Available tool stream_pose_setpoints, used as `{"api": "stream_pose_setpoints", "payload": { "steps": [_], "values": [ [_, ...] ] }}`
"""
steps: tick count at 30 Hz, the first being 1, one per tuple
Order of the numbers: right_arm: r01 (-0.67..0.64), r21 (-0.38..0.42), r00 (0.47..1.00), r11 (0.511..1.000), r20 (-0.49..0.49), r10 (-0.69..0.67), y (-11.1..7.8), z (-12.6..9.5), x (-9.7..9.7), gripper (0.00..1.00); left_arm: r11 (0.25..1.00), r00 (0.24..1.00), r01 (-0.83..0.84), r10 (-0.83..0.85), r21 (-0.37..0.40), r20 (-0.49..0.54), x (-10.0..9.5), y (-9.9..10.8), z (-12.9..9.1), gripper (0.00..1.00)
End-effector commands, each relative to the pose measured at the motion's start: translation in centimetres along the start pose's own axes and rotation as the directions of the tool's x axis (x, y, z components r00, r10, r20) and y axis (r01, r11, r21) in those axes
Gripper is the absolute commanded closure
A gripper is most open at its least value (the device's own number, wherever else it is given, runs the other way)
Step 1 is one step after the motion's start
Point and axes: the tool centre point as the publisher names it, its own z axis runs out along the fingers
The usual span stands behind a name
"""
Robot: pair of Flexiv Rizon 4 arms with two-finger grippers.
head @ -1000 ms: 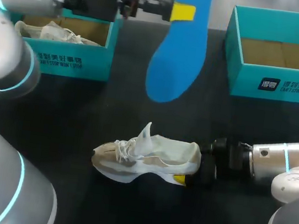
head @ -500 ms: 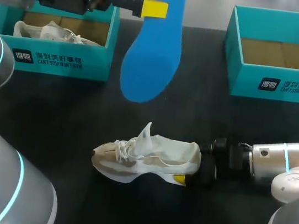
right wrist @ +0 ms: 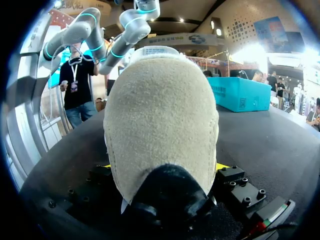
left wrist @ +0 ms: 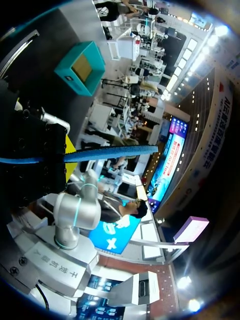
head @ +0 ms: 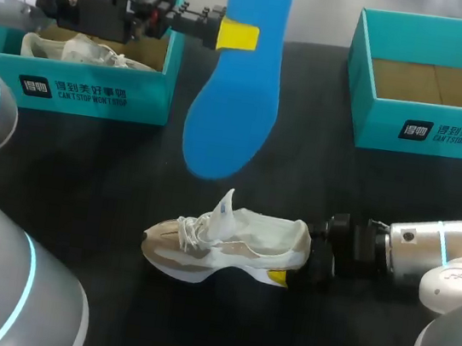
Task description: Take the shoe out of the shoebox, open the shoe tongue, remove and reinsert the insole, then place the shoe into the shoebox
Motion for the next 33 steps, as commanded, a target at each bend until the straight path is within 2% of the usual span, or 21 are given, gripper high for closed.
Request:
{"api": "stream_pose_setpoints", "payload": {
  "steps": [1,9,10,11,12,13,18,23,28,33],
  "values": [
    [-0.001,0.006,1.000,1.000,0.000,0.001,0.1,0.1,0.1,1.00,1.000,1.000,0.000,0.000,0.011,0.017,0.6,0.8,-0.5,1.00],
    [-0.004,0.009,1.000,1.000,0.002,0.004,0.1,0.0,0.2,1.00,1.000,1.000,0.000,0.000,0.011,0.017,0.6,0.8,-0.5,1.00],
    [-0.003,0.007,1.000,1.000,0.004,0.003,0.2,-0.1,0.3,0.97,1.000,1.000,0.000,0.000,0.011,0.017,0.6,0.8,-0.5,1.00],
    [-0.002,0.006,1.000,1.000,0.004,0.002,0.2,-0.2,0.3,0.81,1.000,1.000,0.000,0.000,0.011,0.017,0.6,0.8,-0.5,1.00],
    [-0.004,0.008,1.000,1.000,0.003,0.004,0.3,-0.2,0.4,0.21,1.000,1.000,0.000,0.000,0.011,0.017,0.6,0.8,-0.5,1.00],
    [-0.006,0.009,1.000,1.000,0.004,0.006,0.4,-0.4,0.4,0.00,1.000,1.000,0.000,0.000,0.011,0.017,0.6,0.8,-0.5,1.00],
    [-0.032,0.069,0.999,0.997,-0.012,0.033,0.8,-1.0,0.6,0.00,1.000,1.000,0.000,0.000,0.011,0.017,0.6,0.8,-0.5,1.00],
    [-0.099,0.180,0.994,0.979,-0.022,0.105,1.2,-2.0,0.9,0.00,1.000,1.000,0.000,0.000,0.011,0.017,0.6,0.8,-0.5,1.00],
    [-0.184,0.341,0.980,0.922,-0.015,0.200,1.6,-3.4,1.2,0.00,1.000,1.000,0.000,0.000,0.011,0.017,0.6,0.8,-0.5,1.00],
    [-0.215,0.429,0.972,0.877,0.008,0.234,2.1,-4.8,1.2,0.00,1.000,1.000,0.000,0.000,0.011,0.017,0.6,0.8,-0.5,1.00]
  ]
}}
